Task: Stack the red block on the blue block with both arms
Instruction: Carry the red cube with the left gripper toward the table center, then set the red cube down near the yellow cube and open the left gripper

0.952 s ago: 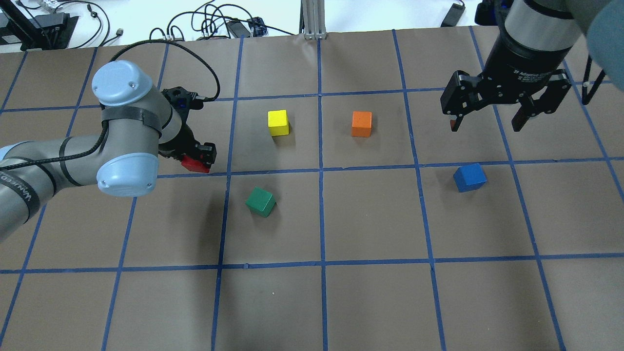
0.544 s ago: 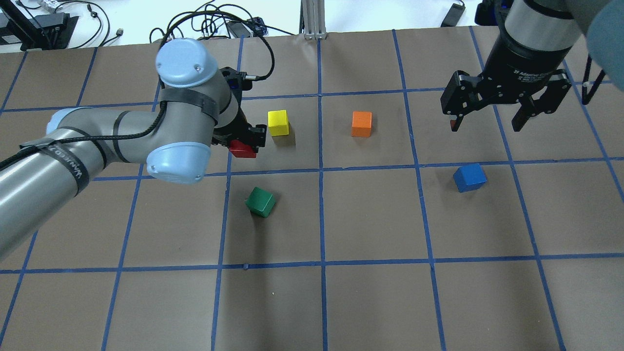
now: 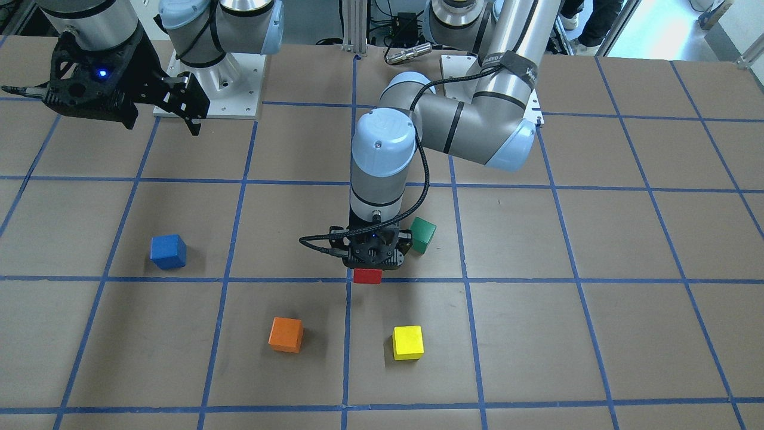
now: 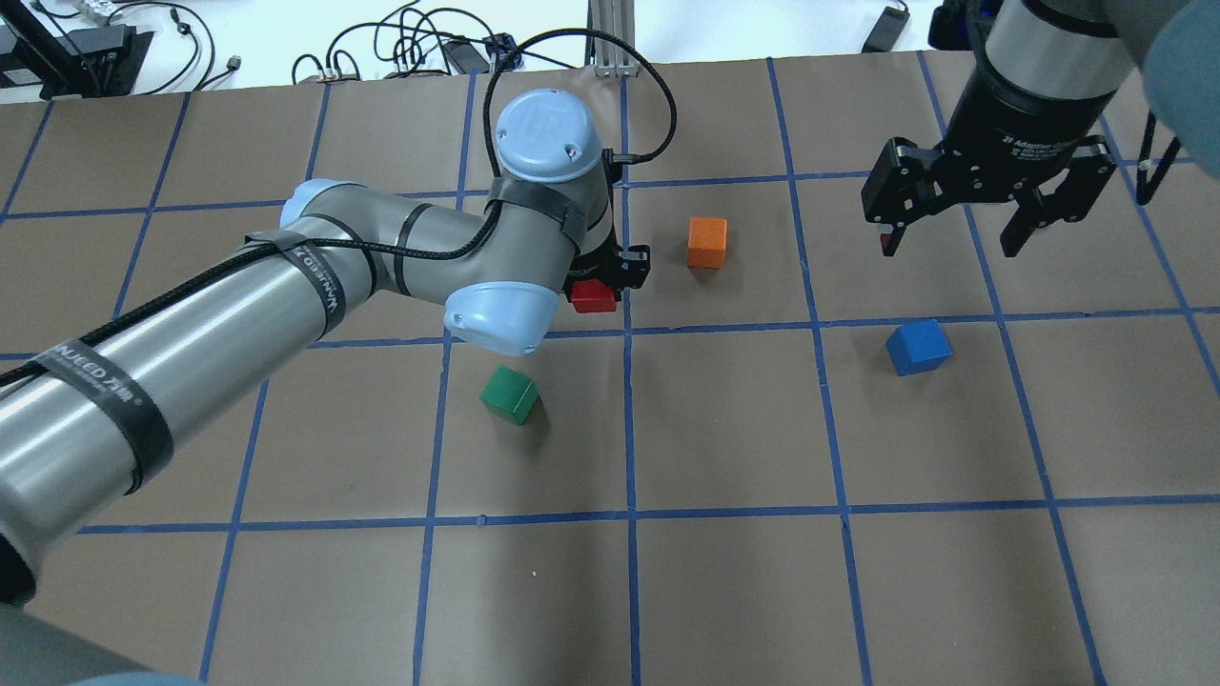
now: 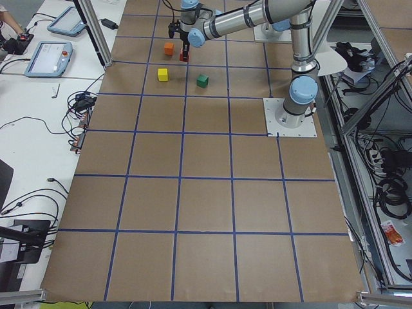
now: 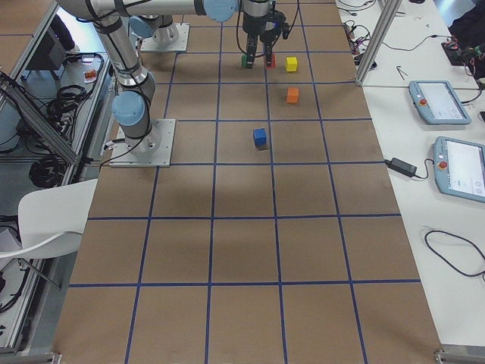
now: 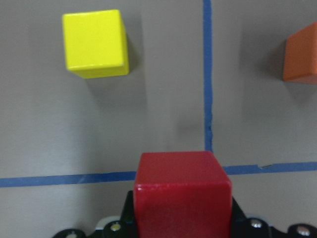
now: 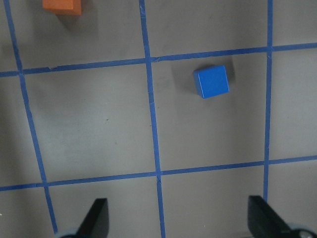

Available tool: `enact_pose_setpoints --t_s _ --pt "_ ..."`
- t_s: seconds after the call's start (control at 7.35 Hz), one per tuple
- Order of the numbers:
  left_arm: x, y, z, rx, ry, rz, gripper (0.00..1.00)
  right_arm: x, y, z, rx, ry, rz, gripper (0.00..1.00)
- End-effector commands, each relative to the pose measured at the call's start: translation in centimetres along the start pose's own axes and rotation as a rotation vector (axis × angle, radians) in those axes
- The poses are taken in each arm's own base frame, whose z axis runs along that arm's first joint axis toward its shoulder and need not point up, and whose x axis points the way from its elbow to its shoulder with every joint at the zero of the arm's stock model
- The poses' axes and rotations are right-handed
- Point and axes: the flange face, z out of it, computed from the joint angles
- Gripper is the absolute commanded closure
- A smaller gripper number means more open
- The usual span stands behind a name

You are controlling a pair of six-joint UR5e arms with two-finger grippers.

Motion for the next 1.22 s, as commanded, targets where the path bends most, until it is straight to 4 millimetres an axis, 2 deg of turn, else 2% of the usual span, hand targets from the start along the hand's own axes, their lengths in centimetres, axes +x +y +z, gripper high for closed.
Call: enact_pose_setpoints --t_s 0.0,0.27,0.41,0.54,0.68,0.95,1.09 --pt "1.0 0.1 2.7 -0.013 -0.007 0.021 1.00 0.0 -0.1 0.2 -0.003 0.002 0.007 0.00" --pt "1.1 -0.1 4.2 -0.034 0.001 0.028 0.45 -0.1 -0.3 0.4 0.004 0.003 0.009 0.00" --pt "1.1 -0.1 4.8 -0.041 -0.003 0.022 0.00 0.1 -0.3 0.5 0.002 0.009 0.010 0.00" --pt "0.9 -0.4 3.9 -0.029 0.005 0.024 0.00 0.0 -0.4 0.5 0.002 0.008 0.007 0.00" --pt "0.4 -0.8 2.3 0.001 0.002 0.024 0.00 0.0 -0.4 0.7 -0.003 0.008 0.006 0.00" --pt "-4.9 -3.1 -2.6 0.039 0.013 -0.007 0.00 -0.1 -1.4 4.9 -0.092 0.011 0.004 0.00" --pt "-7.3 -3.5 -6.0 0.051 0.028 0.012 0.00 -0.1 -1.6 4.8 -0.075 0.007 0.007 0.00"
